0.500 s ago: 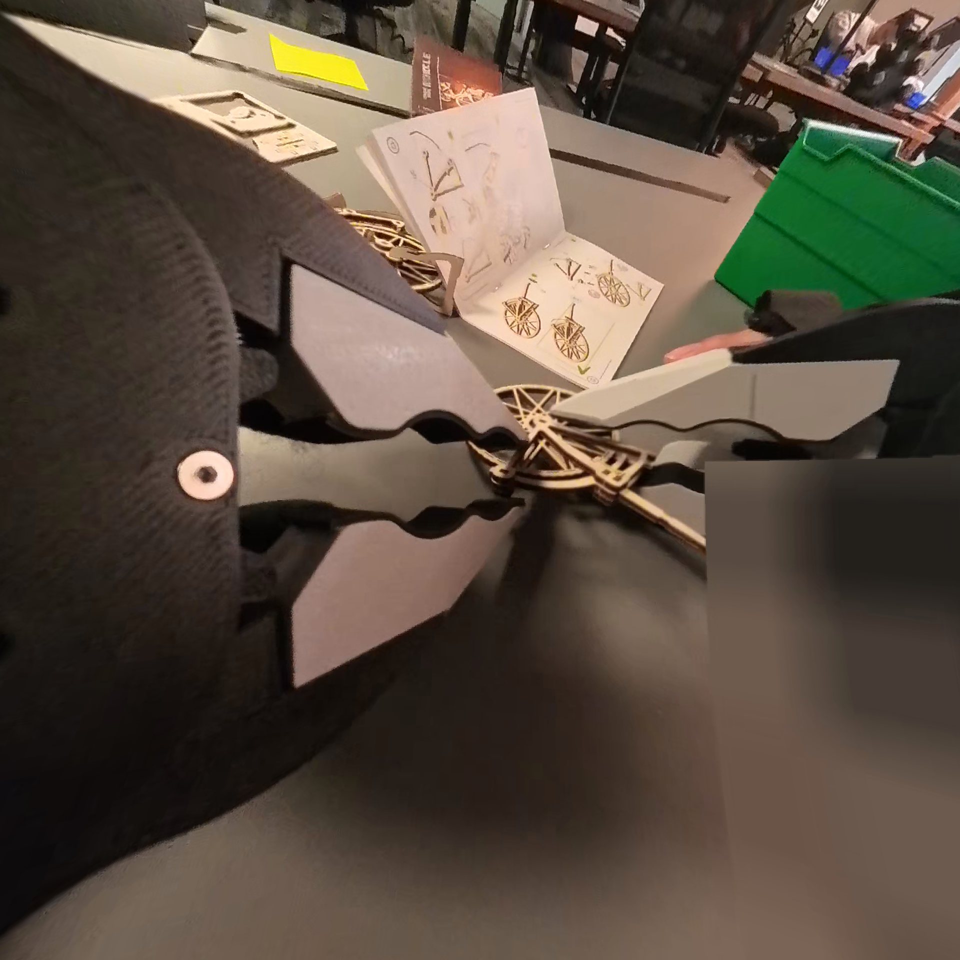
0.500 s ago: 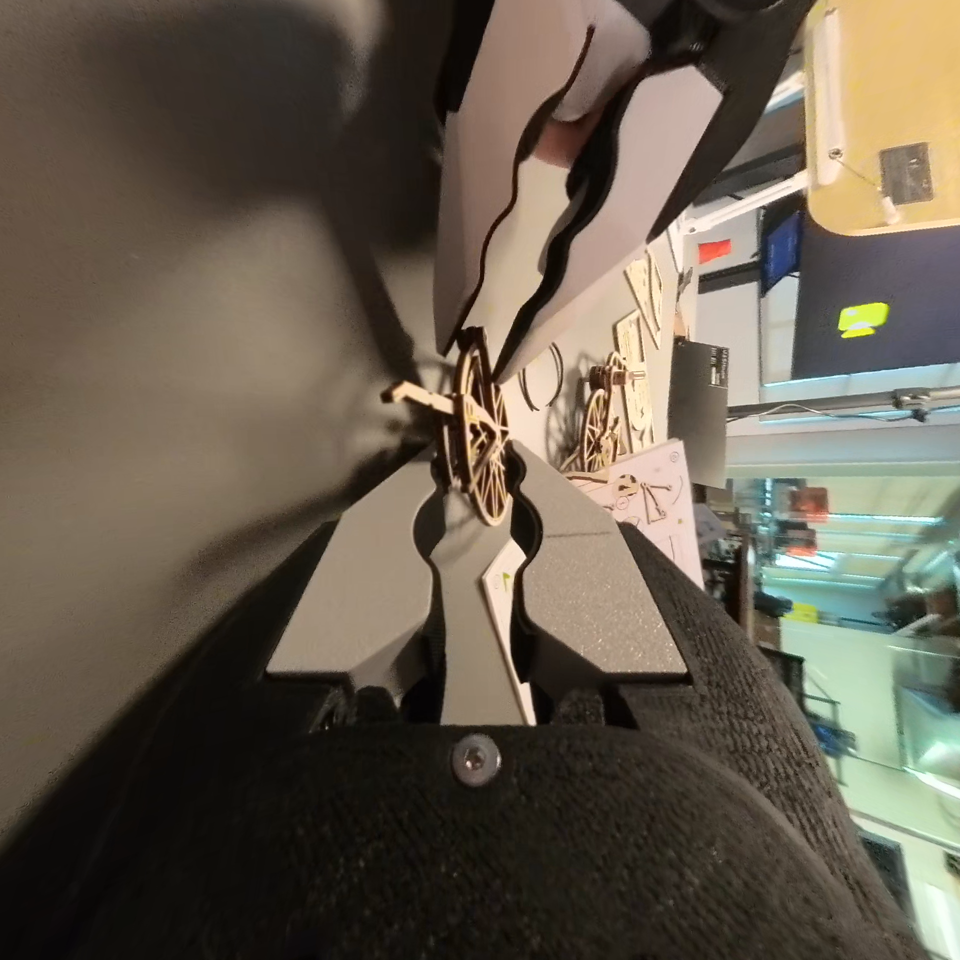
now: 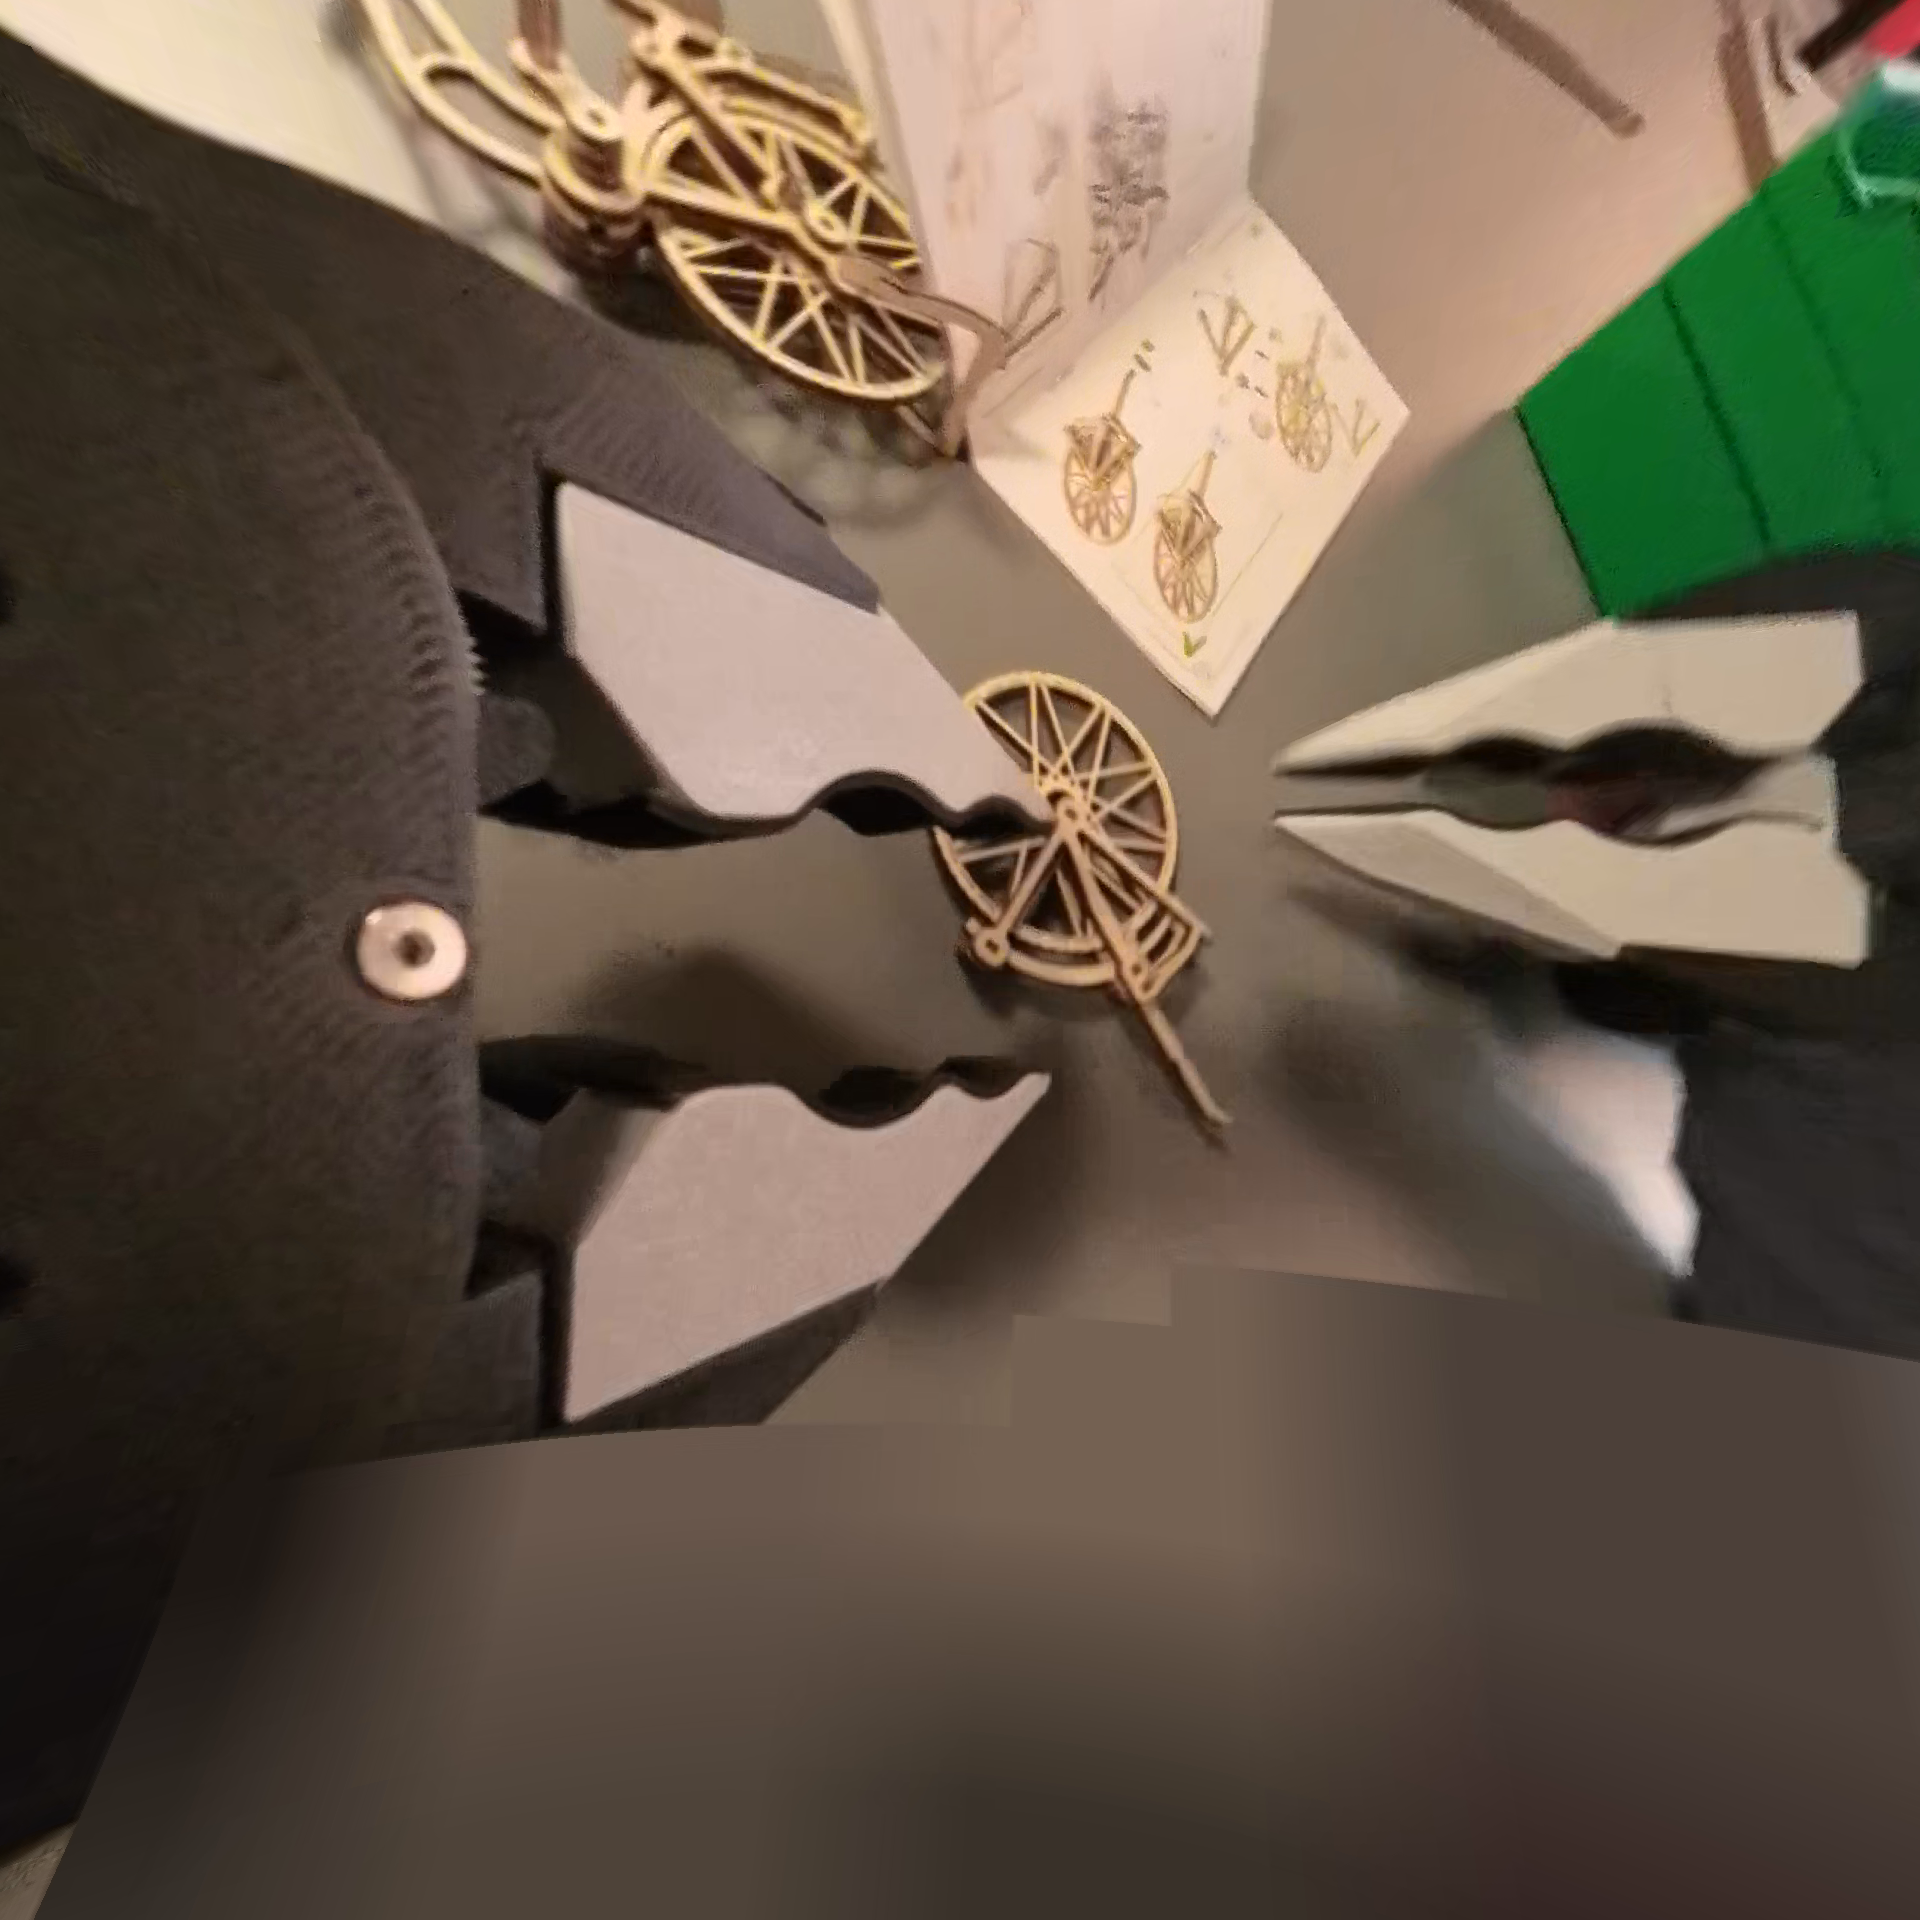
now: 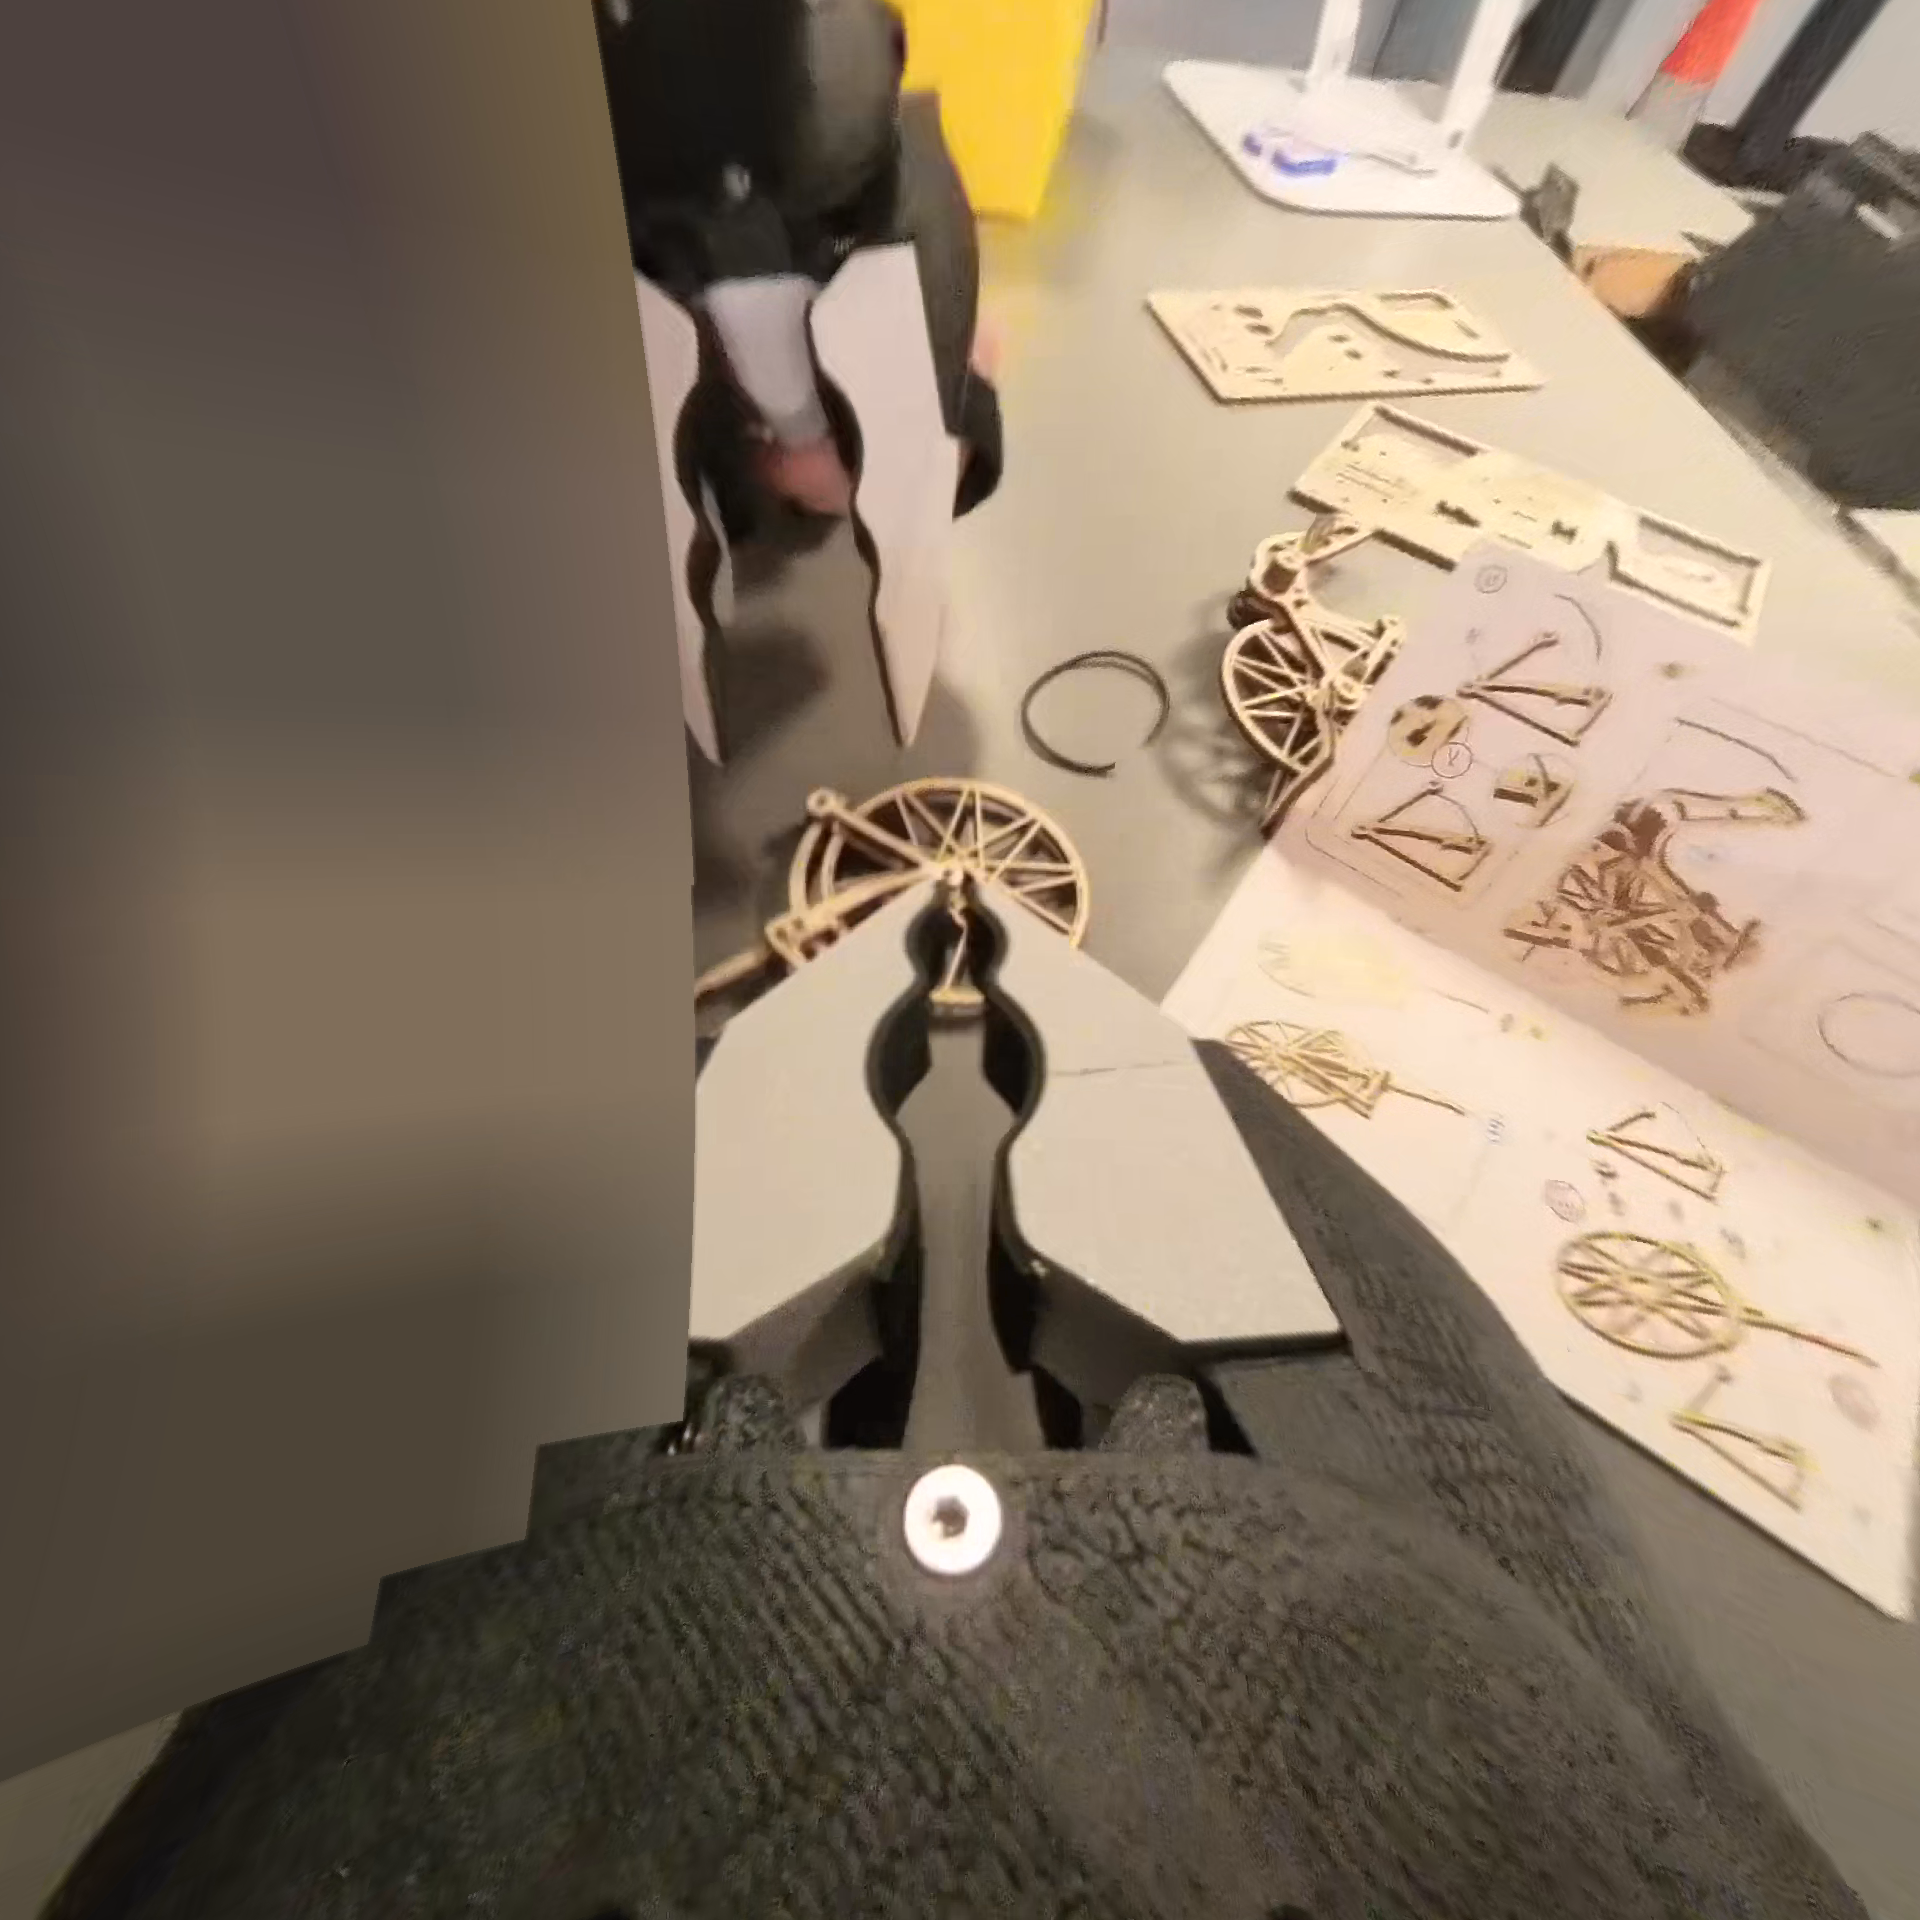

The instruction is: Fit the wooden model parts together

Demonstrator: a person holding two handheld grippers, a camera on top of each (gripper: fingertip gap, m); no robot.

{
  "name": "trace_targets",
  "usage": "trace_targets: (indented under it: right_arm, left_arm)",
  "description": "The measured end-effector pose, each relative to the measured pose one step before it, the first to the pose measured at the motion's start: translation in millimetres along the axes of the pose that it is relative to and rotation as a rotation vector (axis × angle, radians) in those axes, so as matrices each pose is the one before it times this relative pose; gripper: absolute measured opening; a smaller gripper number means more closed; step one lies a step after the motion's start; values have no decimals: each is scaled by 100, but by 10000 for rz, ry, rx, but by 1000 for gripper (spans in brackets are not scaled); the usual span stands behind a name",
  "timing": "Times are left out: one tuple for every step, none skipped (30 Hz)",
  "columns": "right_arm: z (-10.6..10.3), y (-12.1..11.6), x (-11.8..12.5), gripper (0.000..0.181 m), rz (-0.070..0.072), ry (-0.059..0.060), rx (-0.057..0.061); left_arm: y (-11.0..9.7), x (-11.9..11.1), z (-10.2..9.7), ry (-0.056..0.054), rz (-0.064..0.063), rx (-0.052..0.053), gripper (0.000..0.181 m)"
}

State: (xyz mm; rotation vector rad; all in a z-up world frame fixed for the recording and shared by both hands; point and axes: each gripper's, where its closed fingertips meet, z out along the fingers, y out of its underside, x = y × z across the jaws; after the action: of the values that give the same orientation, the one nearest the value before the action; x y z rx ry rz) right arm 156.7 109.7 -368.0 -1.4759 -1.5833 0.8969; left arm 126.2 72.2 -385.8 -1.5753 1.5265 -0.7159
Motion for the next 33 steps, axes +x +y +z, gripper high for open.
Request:
trace_targets:
  right_arm:
    - [356, -213, 126, 0, 597, -60, 67]
    - [368, 108, -247, 0, 357, -267, -178]
    - [266, 258, -298, 0, 121, -244, -264]
    - [175, 197, 191, 0, 132, 103, -199]
    - [115, 31, -3, 0, 146, -24, -50]
    - [61, -66, -144, 0, 189, -121, -10]
    - [45, -113, -97, 0, 161, -87, 36]
    - [90, -35, -88, 0, 58, -56, -11]
    - [130, 120, 159, 0, 5, 125, -127]
    - [157, 149, 423, 0, -105, 337, -147]
    - [141, 121, 88, 0, -180, 143, -125]
    - [139, 149, -107, 0, -98, -4, -140]
    - [137, 214, -15, 0, -23, 19, -170]
    - [97, 213, -17, 0, -20, 5, -159]
    - [67, 152, -24, 0, -32, 1, -110]
    - [61, 103, -390, 0, -71, -216, -76]
    - [54, 25, -497, 0, -35, -288, -41]
    - [50, -32, -435, 0, -26, -254, 1]
    - [22, -92, -271, 0, -41, -134, 41]
    - [-17, -60, -112, 0, -31, -42, 34]
    - [-20, 42, -99, 0, -28, -41, -10]
    - [-19, 55, -44, 0, -52, -7, -24]
    - [22, 142, -47, 0, -84, 4, -82]
    - [48, 218, 43, 0, -102, 68, -137]
    - [75, 288, 198, 0, -92, 167, -179]
    - [94, 287, 154, 0, -55, 126, -189]
    - [14, 16, 53, 0, -18, 63, -15]
    - [-6, 70, 128, 0, 15, 85, -33]
    - [-17, 34, 80, 0, 3, 45, -9]
    - [5, 163, 218, 0, 25, 124, -81]
    - [44, 301, 254, 0, -27, 158, -166]
    - [-49, 51, 112, 0, -47, 86, 6]
    - [-249, -108, 248, 0, 58, 161, 157]
  left_arm:
    - [-244, -528, -240, 37, -665, 256, 33]
    - [-111, -494, -149, 52, -703, 150, 32]
    - [14, -213, -59, 217, -691, 24, 33]
    - [28, 108, 21, 373, -625, -21, 38]
    - [-35, -180, 71, 101, -547, 24, 42]
    - [-56, -452, 43, -157, -325, 27, 42]
    - [-201, -533, -46, -256, -162, 121, 43]
    - [-415, -706, -137, -342, -130, 263, 41]
    - [-362, -797, -138, -337, -126, 190, 36]
    - [-100, -772, -48, -238, -141, -30, 26]
    - [123, -800, 91, -234, -268, -189, 19]
    - [264, -517, 221, -63, -249, -256, 14]
    - [432, -349, 301, 26, -205, -352, 10]
    - [409, -153, 316, 85, -148, -348, 4]
    - [168, -206, 266, -43, -72, -181, 2]
    - [-25, -102, 228, -40, 89, -92, 0]
    - [-155, -82, 224, -65, 202, -43, 0]
    - [-165, -19, 239, -42, 229, -46, 0]
    - [-67, -69, 292, -60, 200, -137, 0]
    - [-27, -176, 328, -89, 229, -216, 0]
    - [-16, -308, 368, -139, 209, -233, 0]
    - [-10, -257, 384, -84, 162, -229, 0]
    - [67, -104, 359, 23, 77, -247, 0]
    - [-109, 105, 207, 157, -23, -101, 0]
    - [-47, 208, 106, 216, -65, -92, 0]
    - [8, 266, 42, 237, -70, -69, 0]
    - [85, 356, -2, 250, -76, -63, 0]
    - [115, 375, -21, 226, -60, -34, 0]
    - [131, 378, -24, 202, -72, -37, 0]
    - [161, 358, -55, 165, -26, -61, 0]
    - [204, 462, -46, 220, -26, -99, 0]
    - [189, 307, -73, 117, -20, -97, 0]
    - [121, 0, -115, -66, -2, -40, 0]
